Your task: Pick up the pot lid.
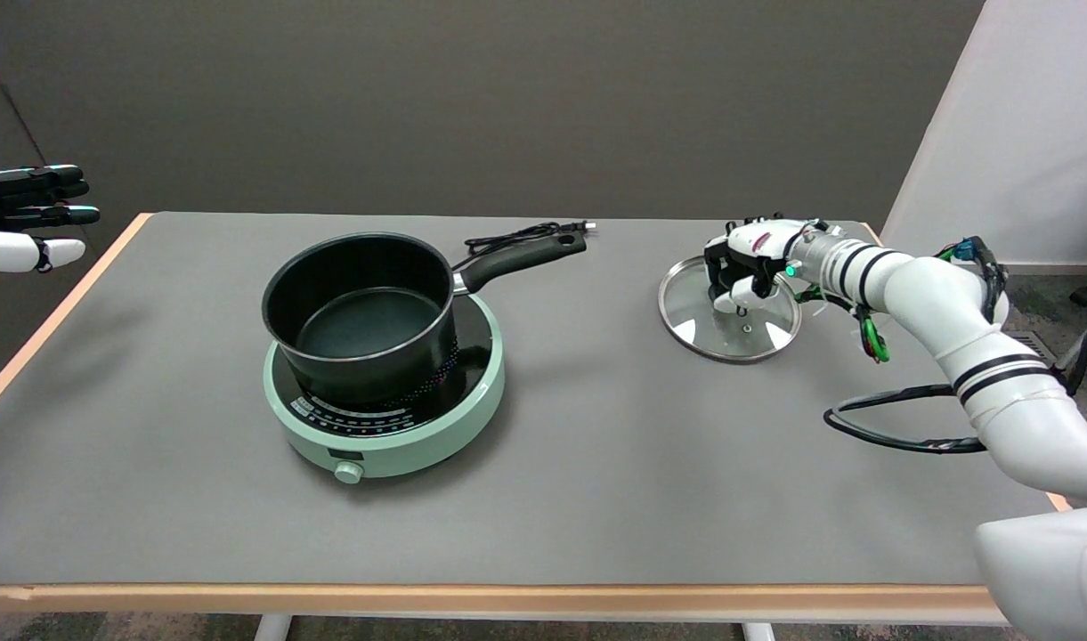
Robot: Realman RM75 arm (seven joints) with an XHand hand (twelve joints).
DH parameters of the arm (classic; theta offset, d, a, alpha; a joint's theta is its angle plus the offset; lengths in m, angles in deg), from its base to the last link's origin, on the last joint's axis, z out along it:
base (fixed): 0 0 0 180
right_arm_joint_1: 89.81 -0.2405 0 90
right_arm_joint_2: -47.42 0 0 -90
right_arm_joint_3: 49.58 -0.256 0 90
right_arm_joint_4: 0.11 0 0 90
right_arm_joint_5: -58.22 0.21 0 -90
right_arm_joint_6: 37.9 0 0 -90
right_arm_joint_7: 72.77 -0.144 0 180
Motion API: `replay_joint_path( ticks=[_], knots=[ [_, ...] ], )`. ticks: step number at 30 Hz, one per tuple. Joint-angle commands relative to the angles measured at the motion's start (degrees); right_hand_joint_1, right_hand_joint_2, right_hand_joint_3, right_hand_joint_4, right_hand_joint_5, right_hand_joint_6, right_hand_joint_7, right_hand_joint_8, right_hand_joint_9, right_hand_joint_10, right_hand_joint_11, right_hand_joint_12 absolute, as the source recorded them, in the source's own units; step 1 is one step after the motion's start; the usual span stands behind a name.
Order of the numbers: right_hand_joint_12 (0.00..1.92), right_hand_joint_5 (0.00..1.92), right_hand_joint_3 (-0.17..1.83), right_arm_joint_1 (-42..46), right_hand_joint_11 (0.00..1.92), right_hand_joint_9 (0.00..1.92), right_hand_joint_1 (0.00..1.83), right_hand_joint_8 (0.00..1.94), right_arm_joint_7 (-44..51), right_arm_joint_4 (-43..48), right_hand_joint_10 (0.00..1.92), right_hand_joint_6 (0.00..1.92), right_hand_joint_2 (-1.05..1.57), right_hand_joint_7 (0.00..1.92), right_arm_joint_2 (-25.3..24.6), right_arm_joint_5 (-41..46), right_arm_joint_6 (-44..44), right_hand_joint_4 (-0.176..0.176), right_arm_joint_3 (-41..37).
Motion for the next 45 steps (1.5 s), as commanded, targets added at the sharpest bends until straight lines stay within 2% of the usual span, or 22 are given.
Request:
replay_joint_path(
  ticks=[1,2,3,6,8,17,27,31,33,35,43,45],
  knots=[
    [1.44,0.59,0.78,0.5,0.00,0.55,1.00,0.60,0.4,1.3,1.10,0.49,0.76,0.60,-0.2,1.2,0.1,0.092,-0.1],
    [1.40,0.55,0.82,0.5,0.01,0.54,1.01,0.44,0.4,1.4,0.88,0.33,0.71,0.57,-0.2,1.2,0.1,0.086,-0.1],
    [1.32,0.51,0.90,0.5,0.07,0.56,1.00,0.29,0.4,1.5,0.60,0.27,0.64,0.53,-0.2,1.2,0.1,0.080,-0.2],
    [0.98,0.43,0.97,0.5,0.23,0.51,0.94,0.20,0.3,1.7,0.41,0.19,0.56,0.46,-0.2,1.2,0.1,0.075,-0.2],
    [0.92,0.41,0.98,0.4,0.25,0.49,0.92,0.18,0.3,1.7,0.38,0.18,0.54,0.42,-0.2,1.2,0.1,0.076,-0.2],
    [0.84,0.45,0.98,1.2,0.30,0.52,0.95,0.18,0.7,2.7,0.37,0.19,0.53,0.47,0.3,0.8,0.0,0.094,-0.6],
    [0.86,0.48,0.99,3.3,0.33,0.55,1.00,0.18,0.7,3.3,0.38,0.21,0.54,0.49,1.4,0.8,-0.1,0.111,-2.4],
    [0.86,0.49,1.01,3.5,0.34,0.55,0.96,0.18,0.7,3.3,0.43,0.26,0.57,0.51,1.6,0.8,0.1,0.121,-2.6],
    [0.88,0.54,0.94,3.5,0.34,0.59,1.00,0.21,0.7,3.3,0.39,0.28,0.61,0.53,1.6,0.9,0.1,0.131,-2.6],
    [0.90,0.53,0.98,3.4,0.34,0.59,0.96,0.20,0.7,3.2,0.48,0.35,0.62,0.56,1.6,1.2,0.1,0.130,-2.5],
    [1.05,0.57,0.90,2.7,0.25,0.61,0.99,0.25,0.7,2.8,0.56,0.40,0.68,0.61,1.3,1.5,0.1,0.126,-1.6],
    [1.06,0.55,0.93,2.6,0.24,0.60,0.95,0.26,0.7,2.7,0.59,0.42,0.68,0.61,1.2,1.7,0.1,0.126,-1.4]
  ],
)
